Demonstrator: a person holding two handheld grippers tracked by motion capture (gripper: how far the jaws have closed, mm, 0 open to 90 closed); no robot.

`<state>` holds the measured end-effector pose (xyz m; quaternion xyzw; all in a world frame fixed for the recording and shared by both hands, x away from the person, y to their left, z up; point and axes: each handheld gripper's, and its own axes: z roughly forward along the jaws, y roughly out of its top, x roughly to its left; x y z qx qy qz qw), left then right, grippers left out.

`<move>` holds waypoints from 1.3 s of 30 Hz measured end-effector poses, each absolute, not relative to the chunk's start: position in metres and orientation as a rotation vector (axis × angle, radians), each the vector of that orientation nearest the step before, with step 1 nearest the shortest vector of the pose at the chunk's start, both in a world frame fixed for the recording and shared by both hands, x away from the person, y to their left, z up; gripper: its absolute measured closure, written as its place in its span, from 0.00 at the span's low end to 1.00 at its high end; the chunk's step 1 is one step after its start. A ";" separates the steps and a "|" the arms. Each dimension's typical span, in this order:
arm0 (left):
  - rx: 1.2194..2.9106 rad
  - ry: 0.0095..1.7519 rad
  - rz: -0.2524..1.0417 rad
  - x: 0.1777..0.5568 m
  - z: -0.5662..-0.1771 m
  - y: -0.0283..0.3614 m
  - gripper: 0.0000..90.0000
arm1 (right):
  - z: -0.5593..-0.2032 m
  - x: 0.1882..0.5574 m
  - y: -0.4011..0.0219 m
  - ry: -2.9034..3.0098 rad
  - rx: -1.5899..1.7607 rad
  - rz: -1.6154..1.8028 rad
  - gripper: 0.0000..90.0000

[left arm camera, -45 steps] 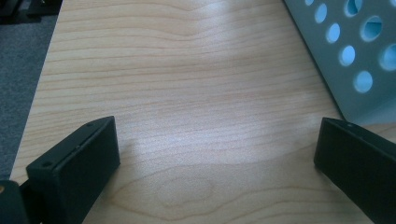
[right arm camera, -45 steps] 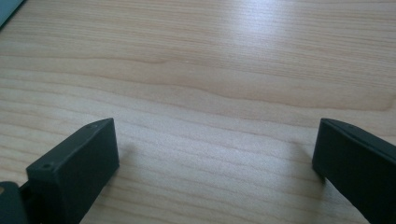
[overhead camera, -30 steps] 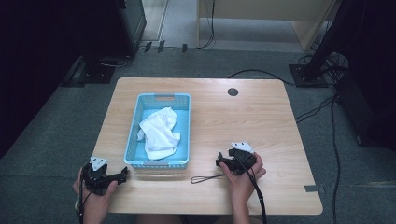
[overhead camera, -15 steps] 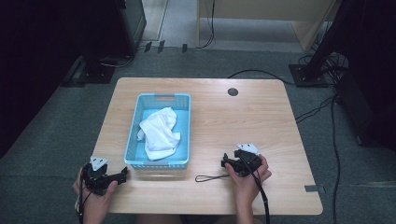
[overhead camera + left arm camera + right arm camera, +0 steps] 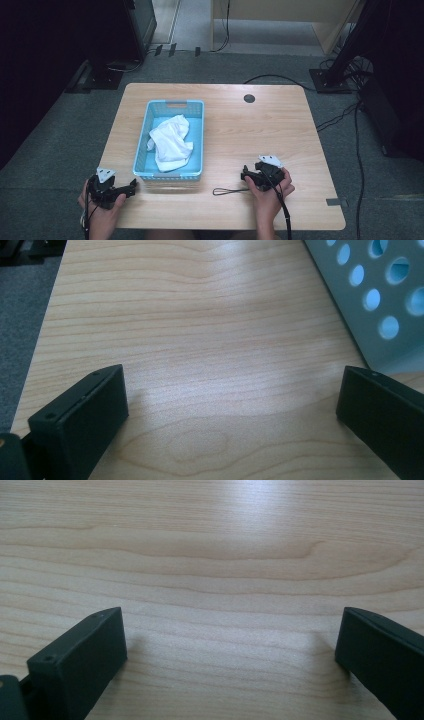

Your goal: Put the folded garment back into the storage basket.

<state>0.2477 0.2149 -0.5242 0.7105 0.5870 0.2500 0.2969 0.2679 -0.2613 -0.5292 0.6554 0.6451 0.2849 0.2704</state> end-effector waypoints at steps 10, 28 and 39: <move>1.889 1.561 0.665 0.248 -0.524 0.215 0.00 | -0.529 0.264 -0.270 1.720 1.778 0.758 0.00; 1.889 1.561 0.665 0.248 -0.524 0.215 0.00 | -0.529 0.258 -0.285 1.688 1.804 0.748 0.00; 1.889 1.561 0.665 0.248 -0.524 0.215 0.00 | -0.529 0.256 -0.293 1.674 1.812 0.741 0.00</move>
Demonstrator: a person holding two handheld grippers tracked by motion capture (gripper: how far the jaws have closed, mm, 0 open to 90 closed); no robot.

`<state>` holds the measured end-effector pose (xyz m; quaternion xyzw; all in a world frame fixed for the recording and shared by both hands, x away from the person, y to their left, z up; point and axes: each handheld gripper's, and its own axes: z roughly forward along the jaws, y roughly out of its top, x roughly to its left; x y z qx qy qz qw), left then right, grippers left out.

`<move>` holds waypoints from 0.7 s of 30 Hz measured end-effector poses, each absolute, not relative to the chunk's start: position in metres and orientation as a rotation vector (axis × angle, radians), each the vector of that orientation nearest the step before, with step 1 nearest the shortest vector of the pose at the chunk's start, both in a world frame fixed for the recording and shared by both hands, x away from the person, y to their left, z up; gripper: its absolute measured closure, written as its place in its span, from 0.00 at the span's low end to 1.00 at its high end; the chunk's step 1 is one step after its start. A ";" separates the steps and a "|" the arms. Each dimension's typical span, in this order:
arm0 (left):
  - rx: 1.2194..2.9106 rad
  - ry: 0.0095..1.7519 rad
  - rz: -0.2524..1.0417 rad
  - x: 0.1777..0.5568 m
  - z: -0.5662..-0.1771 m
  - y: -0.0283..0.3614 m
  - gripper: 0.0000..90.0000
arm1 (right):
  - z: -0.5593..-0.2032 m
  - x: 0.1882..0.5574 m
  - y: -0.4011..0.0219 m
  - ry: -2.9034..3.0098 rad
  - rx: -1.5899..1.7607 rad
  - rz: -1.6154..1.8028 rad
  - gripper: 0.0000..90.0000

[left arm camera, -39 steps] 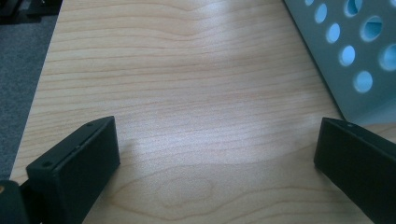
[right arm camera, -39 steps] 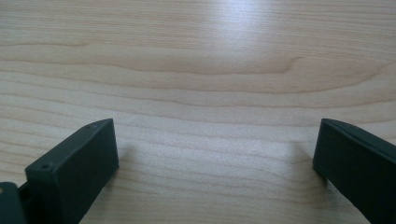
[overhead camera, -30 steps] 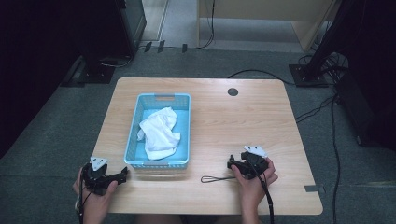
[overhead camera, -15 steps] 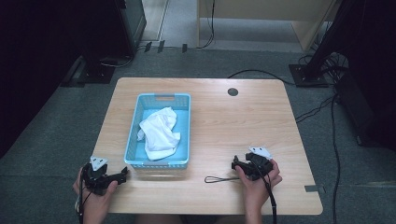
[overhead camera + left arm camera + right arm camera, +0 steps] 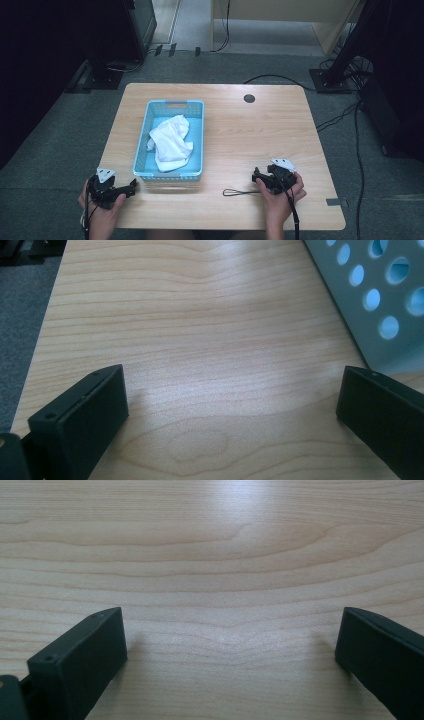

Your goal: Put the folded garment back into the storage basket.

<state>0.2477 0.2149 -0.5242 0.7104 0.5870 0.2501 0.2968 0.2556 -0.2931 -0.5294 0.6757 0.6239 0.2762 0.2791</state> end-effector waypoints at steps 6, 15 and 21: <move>1.889 1.561 0.665 0.248 -0.524 0.215 0.00 | -0.530 0.254 -0.297 1.666 1.818 0.741 0.00; 1.888 1.561 0.665 0.248 -0.524 0.215 0.00 | -0.529 0.252 -0.302 1.653 1.829 0.733 0.00; 1.889 1.561 0.665 0.248 -0.524 0.215 0.00 | -0.530 0.250 -0.307 1.643 1.836 0.729 0.00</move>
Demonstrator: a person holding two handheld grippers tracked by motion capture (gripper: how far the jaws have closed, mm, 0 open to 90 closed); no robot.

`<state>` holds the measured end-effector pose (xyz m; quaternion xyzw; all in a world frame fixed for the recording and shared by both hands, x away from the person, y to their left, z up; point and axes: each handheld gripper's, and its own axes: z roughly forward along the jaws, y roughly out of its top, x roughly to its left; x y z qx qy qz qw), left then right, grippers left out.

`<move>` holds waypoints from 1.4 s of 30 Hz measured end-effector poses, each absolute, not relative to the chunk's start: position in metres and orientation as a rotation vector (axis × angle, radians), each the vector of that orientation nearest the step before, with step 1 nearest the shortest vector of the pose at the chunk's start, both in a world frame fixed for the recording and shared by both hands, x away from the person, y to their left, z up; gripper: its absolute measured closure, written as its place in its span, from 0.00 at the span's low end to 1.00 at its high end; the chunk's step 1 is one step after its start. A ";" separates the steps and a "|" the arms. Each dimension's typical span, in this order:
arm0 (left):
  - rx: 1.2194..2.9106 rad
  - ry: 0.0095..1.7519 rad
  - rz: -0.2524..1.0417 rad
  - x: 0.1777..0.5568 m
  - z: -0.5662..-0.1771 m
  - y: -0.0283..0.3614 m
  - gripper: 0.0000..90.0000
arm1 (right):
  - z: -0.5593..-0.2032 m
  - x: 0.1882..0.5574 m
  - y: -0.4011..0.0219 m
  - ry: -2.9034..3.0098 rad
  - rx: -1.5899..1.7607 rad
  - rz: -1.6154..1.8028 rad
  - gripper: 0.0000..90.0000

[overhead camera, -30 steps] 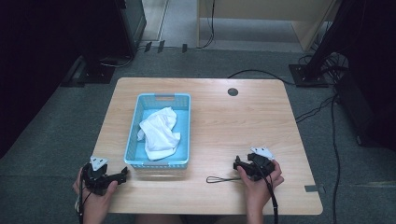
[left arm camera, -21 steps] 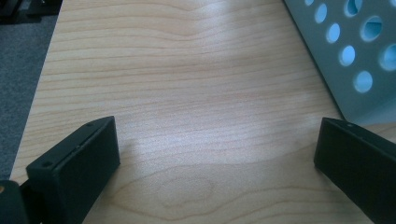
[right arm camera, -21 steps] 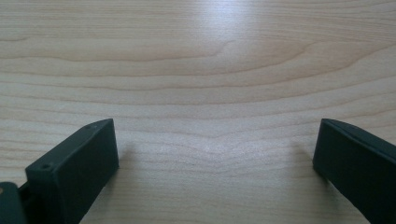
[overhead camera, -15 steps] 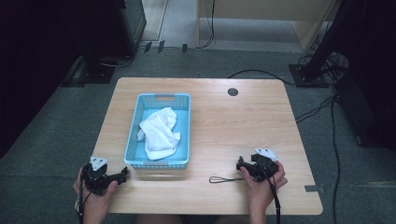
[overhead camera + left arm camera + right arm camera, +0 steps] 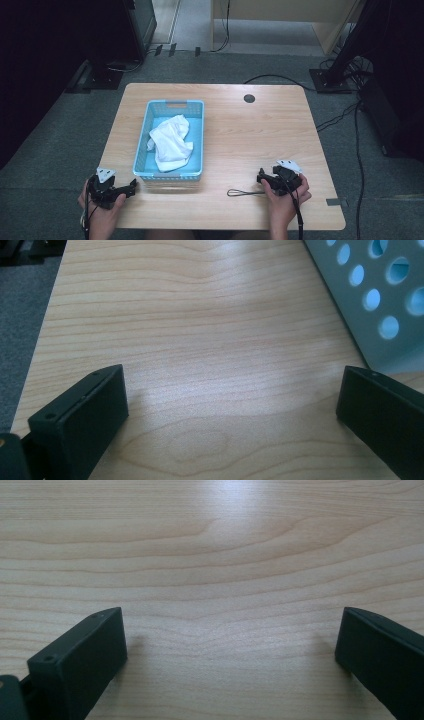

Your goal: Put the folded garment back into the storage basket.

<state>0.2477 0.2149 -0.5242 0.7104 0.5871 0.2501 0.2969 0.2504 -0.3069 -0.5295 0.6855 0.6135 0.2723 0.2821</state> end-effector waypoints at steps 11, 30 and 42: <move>1.889 1.561 0.665 0.248 -0.524 0.215 0.00 | -0.529 0.248 -0.314 1.630 1.845 0.724 0.00; 1.889 1.561 0.665 0.248 -0.524 0.215 0.00 | -0.530 0.244 -0.326 1.602 1.865 0.714 0.00; 1.889 1.561 0.665 0.248 -0.524 0.215 0.00 | -0.530 0.241 -0.336 1.581 1.879 0.705 0.00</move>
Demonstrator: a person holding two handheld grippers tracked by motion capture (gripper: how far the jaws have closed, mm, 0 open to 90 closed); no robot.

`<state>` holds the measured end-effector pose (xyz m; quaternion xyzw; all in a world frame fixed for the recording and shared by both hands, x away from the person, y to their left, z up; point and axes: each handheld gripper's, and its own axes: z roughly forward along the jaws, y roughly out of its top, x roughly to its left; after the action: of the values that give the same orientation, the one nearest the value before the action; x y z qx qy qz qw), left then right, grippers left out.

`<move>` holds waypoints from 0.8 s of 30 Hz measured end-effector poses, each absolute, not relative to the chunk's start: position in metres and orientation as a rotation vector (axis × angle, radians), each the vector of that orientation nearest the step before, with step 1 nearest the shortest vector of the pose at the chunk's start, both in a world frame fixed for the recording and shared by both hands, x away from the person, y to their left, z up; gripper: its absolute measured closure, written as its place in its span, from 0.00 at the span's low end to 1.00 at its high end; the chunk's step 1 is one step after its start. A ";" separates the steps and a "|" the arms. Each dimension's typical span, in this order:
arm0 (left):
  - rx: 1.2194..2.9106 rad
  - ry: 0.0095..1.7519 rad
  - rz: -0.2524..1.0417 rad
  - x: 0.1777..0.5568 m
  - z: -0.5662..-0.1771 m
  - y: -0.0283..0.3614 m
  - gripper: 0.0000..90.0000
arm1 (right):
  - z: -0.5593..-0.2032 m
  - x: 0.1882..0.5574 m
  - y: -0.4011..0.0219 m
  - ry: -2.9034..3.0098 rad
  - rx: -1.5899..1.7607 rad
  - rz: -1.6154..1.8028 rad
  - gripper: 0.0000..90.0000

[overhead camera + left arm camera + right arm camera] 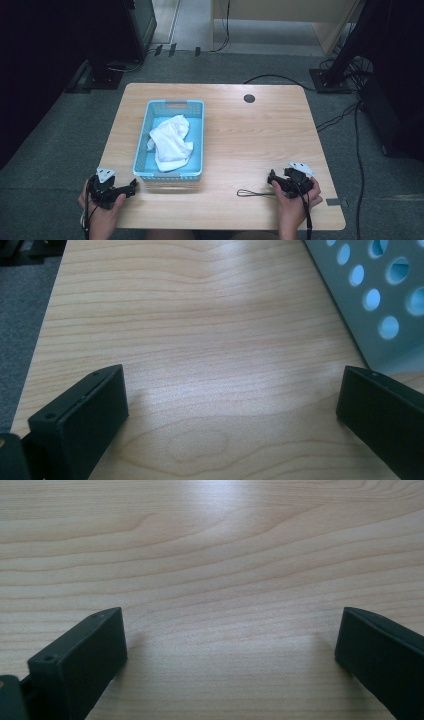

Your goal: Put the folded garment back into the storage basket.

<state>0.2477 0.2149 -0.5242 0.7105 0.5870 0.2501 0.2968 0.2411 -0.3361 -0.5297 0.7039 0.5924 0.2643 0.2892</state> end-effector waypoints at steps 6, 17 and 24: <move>1.889 1.561 0.665 0.248 -0.524 0.215 0.00 | -0.530 0.240 -0.340 1.573 1.880 0.701 0.00; 1.889 1.561 0.665 0.248 -0.524 0.215 0.00 | -0.530 0.236 -0.346 1.574 1.883 0.702 0.00; 1.888 1.561 0.665 0.248 -0.524 0.215 0.00 | -0.530 0.236 -0.346 1.577 1.882 0.703 0.00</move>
<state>0.2477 0.2149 -0.5242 0.7102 0.5872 0.2502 0.2971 0.2360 -0.3457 -0.5298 0.7054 0.5909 0.2635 0.2896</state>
